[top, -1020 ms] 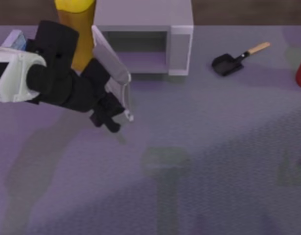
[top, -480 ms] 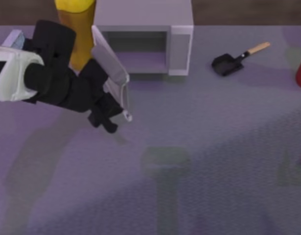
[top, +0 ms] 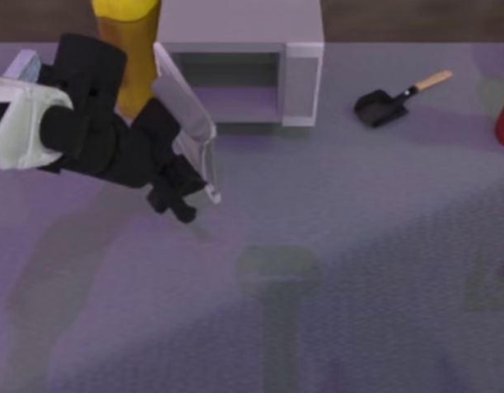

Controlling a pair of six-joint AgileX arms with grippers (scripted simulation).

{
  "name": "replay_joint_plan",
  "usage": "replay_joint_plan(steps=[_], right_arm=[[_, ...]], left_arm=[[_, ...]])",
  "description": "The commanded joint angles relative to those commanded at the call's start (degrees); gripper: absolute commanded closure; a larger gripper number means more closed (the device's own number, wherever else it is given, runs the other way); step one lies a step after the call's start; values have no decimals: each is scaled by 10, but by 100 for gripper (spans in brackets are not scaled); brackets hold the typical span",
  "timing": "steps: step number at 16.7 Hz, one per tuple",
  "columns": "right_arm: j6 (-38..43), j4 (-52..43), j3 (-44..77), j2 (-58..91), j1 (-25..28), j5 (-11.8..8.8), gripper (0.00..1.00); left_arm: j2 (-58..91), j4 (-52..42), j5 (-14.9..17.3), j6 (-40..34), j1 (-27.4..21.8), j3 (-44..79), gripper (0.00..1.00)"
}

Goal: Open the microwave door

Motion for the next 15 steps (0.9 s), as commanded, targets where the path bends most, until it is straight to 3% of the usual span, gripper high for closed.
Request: replay_joint_plan(steps=[15], right_arm=[[0, 0, 0, 0, 0, 0, 0]], left_arm=[[1, -11, 13, 19, 6, 1, 100]])
